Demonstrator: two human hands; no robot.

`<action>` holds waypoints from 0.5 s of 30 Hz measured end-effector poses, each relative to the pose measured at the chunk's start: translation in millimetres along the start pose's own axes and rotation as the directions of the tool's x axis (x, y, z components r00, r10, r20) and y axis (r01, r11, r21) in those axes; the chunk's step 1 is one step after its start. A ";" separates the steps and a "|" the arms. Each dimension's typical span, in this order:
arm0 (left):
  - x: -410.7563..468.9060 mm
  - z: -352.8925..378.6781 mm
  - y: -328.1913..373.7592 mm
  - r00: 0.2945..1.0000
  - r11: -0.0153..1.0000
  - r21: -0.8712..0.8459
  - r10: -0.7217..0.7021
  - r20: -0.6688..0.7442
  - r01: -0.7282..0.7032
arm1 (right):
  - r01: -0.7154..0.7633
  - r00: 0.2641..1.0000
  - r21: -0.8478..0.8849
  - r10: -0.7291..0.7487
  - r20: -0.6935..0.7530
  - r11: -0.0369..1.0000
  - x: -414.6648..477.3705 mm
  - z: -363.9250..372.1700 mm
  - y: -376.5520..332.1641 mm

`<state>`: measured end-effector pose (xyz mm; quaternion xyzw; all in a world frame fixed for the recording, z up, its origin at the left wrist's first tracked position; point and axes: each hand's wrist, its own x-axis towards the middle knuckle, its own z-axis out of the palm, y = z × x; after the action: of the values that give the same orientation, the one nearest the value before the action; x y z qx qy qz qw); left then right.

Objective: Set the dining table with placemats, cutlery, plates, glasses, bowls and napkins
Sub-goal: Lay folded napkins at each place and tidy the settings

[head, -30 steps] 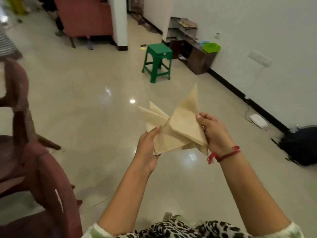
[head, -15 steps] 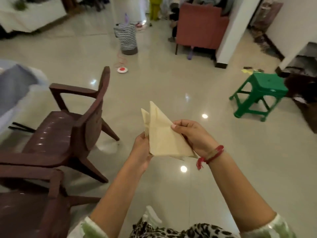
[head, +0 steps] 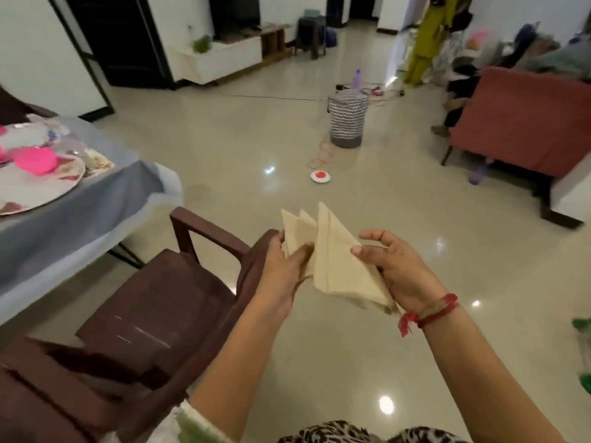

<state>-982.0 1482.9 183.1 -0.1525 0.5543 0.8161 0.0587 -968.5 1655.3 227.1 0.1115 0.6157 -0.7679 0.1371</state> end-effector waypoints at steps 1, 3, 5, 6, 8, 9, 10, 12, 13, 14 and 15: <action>23.7 2.3 7.0 0.999 0.999 -0.031 0.015 -0.045 -0.016 | 0.000 0.999 0.006 -0.001 0.032 1.000 28.8 -1.9 -9.5; 64.4 3.8 18.1 0.993 0.996 -0.087 0.024 -0.112 -0.034 | 0.005 0.996 0.012 -0.006 0.092 1.000 79.4 -3.6 -26.2; 108.3 5.7 30.4 0.978 0.991 -0.111 0.054 -0.200 -0.077 | -0.003 0.988 -0.012 0.005 0.157 1.000 138.9 -2.4 -46.2; 129.2 8.2 34.9 0.965 0.988 -0.122 0.067 -0.252 -0.100 | -0.017 0.981 -0.034 0.023 0.191 0.999 167.6 -2.5 -56.8; 162.7 12.6 45.7 0.936 0.980 -0.149 0.077 -0.344 -0.136 | -0.044 0.969 -0.045 0.054 0.242 0.998 217.8 -1.0 -75.0; 183.5 16.5 53.2 0.917 0.975 -0.157 0.084 -0.389 -0.156 | -0.064 0.957 -0.042 0.073 0.280 0.997 246.6 0.6 -86.7; 199.5 19.3 59.9 0.901 0.972 -0.162 0.089 -0.424 -0.172 | -0.085 0.944 -0.052 0.097 0.316 0.995 269.9 2.7 -95.8; 233.7 24.3 74.0 0.870 0.961 -0.169 0.113 -0.480 -0.218 | -0.105 0.909 -0.101 0.137 0.393 0.989 322.3 11.2 -114.5; 247.6 22.8 79.6 0.853 0.961 -0.154 0.122 -0.507 -0.229 | -0.115 0.895 -0.122 0.156 0.418 0.986 344.6 18.0 -119.4; 263.9 20.5 84.6 0.829 0.960 -0.139 0.130 -0.544 -0.242 | -0.129 0.872 -0.140 0.180 0.456 0.982 369.2 28.2 -125.4; 276.2 17.7 88.5 0.804 0.960 -0.122 0.136 -0.579 -0.251 | -0.141 0.847 -0.157 0.201 0.492 0.977 390.3 38.8 -128.9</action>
<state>-1270.1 1445.5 180.9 -0.3345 0.4775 0.7856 -0.2072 -1379.3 1615.1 220.7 -0.0469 0.5889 -0.7182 0.3677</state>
